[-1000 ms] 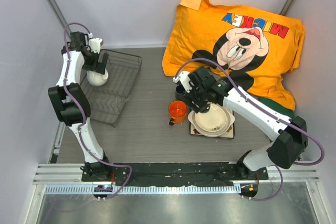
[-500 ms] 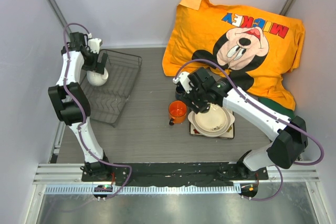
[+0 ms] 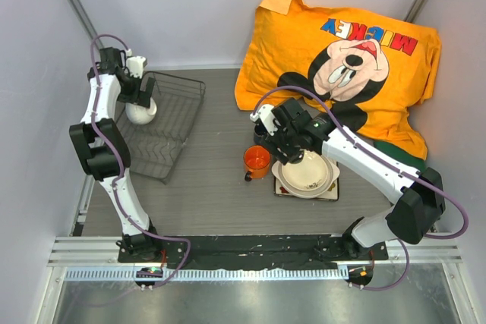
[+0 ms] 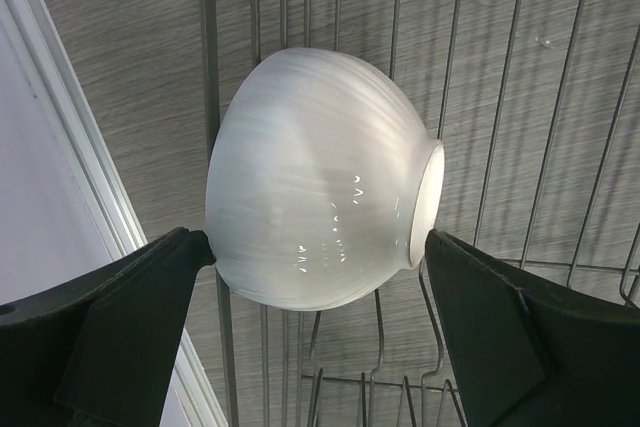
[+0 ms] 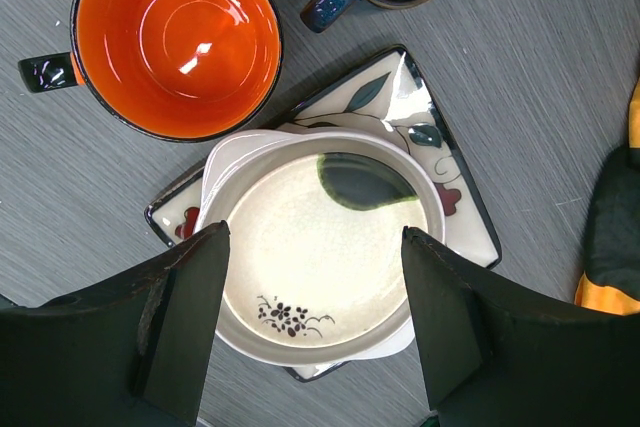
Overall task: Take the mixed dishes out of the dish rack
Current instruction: Adjust the bowl in the dish rack.
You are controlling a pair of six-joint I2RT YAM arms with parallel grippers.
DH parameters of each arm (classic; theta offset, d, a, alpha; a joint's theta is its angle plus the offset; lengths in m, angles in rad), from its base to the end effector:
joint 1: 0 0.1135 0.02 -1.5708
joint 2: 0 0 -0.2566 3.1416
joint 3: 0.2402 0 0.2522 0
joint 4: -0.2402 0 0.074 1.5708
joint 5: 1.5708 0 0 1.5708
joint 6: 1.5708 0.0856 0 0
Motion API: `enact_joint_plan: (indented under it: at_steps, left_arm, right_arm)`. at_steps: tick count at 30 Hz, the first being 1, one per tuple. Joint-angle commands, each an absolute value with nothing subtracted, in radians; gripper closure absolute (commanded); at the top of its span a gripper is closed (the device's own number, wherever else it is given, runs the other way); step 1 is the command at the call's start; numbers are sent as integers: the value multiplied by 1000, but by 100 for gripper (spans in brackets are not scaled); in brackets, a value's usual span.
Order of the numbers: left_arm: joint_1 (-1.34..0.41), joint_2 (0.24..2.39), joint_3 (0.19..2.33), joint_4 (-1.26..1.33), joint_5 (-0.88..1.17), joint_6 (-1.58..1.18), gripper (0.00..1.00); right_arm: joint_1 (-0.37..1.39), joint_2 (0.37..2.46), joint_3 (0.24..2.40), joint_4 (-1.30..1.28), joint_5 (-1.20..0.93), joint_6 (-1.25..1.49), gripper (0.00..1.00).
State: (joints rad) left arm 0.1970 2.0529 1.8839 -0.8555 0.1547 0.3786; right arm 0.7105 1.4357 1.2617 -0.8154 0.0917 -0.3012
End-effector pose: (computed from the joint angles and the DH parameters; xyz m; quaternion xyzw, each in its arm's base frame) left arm 0.4664 0.0796 0.2233 0.1078 0.9542 0.0050 0.2790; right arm 0.2511 0.2057 0.2514 -0.4522 0.8435 0.0152 0.2893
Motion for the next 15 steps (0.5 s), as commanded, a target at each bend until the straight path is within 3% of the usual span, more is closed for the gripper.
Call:
enact_joint_plan:
  at_steps: [1, 15]
  left_arm:
    - [198, 2051, 1894, -905, 259, 368, 0]
    - [193, 2029, 1884, -925, 337, 339, 2]
  right_arm:
    - [715, 1413, 1255, -782, 91, -299, 26]
    - [715, 1416, 1246, -776, 100, -304, 26]
